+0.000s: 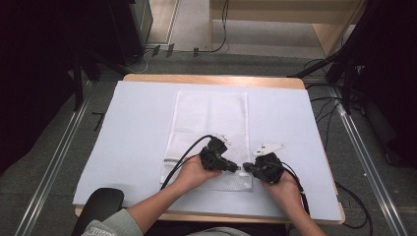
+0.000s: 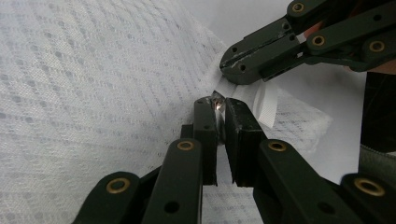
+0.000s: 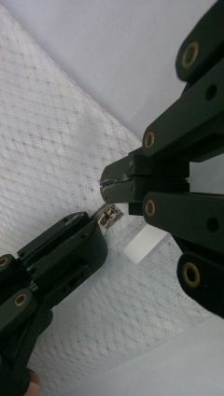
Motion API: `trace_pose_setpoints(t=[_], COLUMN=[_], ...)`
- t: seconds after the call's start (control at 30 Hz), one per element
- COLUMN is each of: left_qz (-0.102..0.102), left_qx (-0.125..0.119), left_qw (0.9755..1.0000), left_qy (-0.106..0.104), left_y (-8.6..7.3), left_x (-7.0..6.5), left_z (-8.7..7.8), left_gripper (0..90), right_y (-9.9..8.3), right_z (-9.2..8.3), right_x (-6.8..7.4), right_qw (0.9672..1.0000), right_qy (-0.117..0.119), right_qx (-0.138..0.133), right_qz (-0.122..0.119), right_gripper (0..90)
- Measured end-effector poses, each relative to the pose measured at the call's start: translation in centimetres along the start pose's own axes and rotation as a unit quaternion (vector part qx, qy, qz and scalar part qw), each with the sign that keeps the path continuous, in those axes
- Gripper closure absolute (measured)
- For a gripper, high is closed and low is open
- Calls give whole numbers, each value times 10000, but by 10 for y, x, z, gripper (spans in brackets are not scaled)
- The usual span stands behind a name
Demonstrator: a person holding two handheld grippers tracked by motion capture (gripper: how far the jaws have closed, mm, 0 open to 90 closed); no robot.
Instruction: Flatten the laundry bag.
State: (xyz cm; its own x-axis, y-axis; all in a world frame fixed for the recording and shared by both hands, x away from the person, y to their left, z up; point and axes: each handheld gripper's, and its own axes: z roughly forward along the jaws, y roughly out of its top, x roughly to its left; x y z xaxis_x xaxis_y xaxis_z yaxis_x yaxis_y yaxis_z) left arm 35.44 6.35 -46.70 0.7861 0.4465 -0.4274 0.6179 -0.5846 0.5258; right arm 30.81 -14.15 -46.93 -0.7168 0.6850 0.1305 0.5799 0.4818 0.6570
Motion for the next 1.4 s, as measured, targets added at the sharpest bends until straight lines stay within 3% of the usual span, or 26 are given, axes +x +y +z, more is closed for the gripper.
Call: trace_pose_setpoints(t=[0.13,0.33,0.5,0.67,0.97,1.27,1.4], left_qz=[27,-53,23,-99,53,-137,-162], left_qx=[-102,-62,-77,-54,30,52,71], left_qw=[9999,10000,10000,9999,10000,9999,9998], left_qy=[-13,-55,-11,-127,-39,-28,-132], left_y=[1,1,1,1,2,0,0], left_x=[-1,1,-1,2,1,9,12], left_z=[-1,1,3,2,-1,-9,-13], left_gripper=[872,860,874,878,882,883,882], right_y=[1,1,2,2,3,2,2], right_z=[0,-1,-1,0,1,1,1], right_x=[1,2,3,5,7,6,6], right_qw=[10000,9999,9999,9999,9997,9998,9998], right_qy=[-54,-49,-82,-145,-214,-197,-191], right_qx=[59,74,77,87,121,81,108], right_qz=[-5,69,102,6,-31,3,-31], right_gripper=[900,900,900,900,900,900,900])
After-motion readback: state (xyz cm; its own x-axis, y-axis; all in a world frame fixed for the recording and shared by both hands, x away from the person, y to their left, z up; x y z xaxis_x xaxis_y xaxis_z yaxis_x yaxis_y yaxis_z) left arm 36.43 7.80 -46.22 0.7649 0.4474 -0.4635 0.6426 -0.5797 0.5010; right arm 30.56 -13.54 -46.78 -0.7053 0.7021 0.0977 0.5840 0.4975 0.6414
